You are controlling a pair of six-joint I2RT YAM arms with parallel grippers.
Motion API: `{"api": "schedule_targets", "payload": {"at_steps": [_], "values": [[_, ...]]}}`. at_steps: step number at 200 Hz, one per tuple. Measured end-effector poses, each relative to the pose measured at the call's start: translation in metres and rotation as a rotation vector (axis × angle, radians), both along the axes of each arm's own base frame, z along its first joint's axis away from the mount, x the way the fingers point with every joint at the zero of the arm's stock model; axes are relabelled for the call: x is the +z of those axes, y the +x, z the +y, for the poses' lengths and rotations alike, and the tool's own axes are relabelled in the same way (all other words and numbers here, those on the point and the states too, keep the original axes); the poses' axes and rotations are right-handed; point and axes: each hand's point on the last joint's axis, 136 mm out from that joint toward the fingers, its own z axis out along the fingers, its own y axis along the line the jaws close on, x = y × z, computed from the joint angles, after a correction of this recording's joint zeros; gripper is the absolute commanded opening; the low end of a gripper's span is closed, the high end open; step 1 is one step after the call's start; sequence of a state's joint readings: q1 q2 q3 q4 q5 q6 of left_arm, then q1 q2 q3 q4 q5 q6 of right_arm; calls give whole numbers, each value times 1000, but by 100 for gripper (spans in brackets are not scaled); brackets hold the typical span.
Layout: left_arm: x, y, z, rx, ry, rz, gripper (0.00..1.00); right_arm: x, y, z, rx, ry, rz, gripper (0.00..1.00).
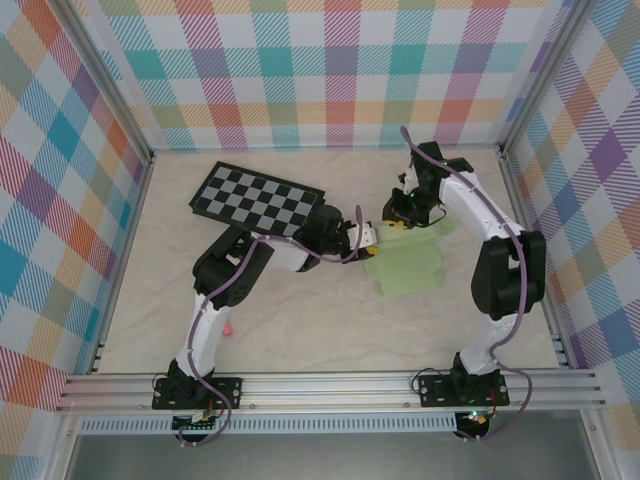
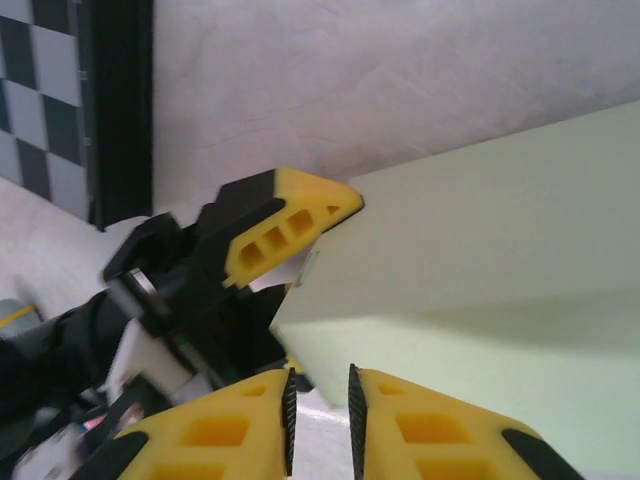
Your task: Fold the paper box
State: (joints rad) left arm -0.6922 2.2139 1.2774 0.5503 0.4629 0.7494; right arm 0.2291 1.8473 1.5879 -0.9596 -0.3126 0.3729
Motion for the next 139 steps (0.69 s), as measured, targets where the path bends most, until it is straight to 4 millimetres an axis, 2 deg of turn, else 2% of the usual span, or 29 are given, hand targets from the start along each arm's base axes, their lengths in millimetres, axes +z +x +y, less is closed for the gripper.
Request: {"api": "schedule_targets", "payload": {"at_steps": [14,29,82,96,139], "values": [[1,5,-2,4,11,7,44,-12,5,2,2,1,34,16],[-4,10,0,1,25,36,46,-13,12,6,3,13,41,15],[10,29,0,-46,20,121,44,2,30,16,7,77,12,15],[14,31,1,-59,19,135,44,7,34,16,-5,127,11,11],[13,35,5,-62,30,173,44,8,31,18,-43,312,80,7]]}}
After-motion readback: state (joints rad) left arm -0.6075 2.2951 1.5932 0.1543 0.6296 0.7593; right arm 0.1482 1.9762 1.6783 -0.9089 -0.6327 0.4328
